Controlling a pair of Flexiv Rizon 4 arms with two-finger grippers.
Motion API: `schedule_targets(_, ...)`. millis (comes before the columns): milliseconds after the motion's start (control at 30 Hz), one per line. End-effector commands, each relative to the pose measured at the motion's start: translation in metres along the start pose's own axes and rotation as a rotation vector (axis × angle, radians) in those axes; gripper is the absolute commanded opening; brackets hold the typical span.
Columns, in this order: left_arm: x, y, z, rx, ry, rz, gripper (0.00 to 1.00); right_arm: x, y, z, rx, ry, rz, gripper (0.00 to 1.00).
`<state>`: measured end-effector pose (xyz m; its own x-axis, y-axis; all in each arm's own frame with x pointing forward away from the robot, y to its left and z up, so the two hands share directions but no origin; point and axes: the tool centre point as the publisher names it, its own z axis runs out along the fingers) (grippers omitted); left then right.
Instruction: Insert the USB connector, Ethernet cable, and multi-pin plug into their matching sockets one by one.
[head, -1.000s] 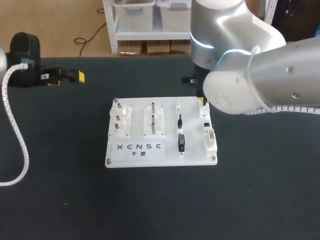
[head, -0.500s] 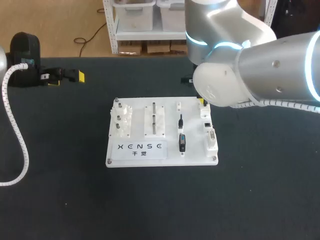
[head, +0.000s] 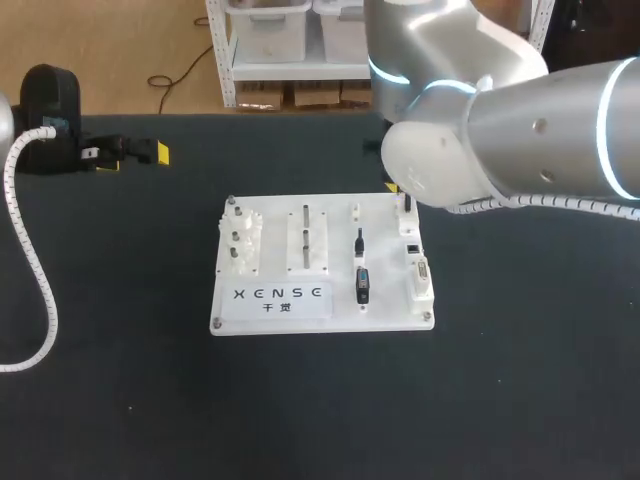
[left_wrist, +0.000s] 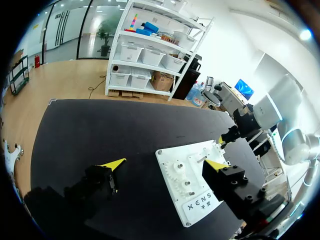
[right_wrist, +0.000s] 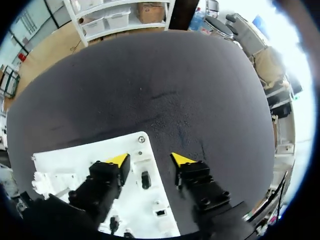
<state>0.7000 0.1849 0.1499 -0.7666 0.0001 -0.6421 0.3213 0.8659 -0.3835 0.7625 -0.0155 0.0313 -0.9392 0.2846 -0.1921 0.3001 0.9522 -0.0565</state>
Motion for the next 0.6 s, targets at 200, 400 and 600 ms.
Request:
schedule_targets(200,0.000,0.000,0.000,0.000,0.000,0.000,1.00,0.043,0.001,-0.053,-0.029,-0.044,0.074,1.00)
schedule_targets(400,0.000,0.000,0.000,0.000,0.000,0.000,1.00,0.078,0.013,-0.059,-0.048,0.025,0.014,1.00)
schedule_targets(600,0.000,0.000,0.000,0.000,0.000,0.000,1.00,0.096,0.019,-0.047,-0.095,0.113,-0.114,1.00)
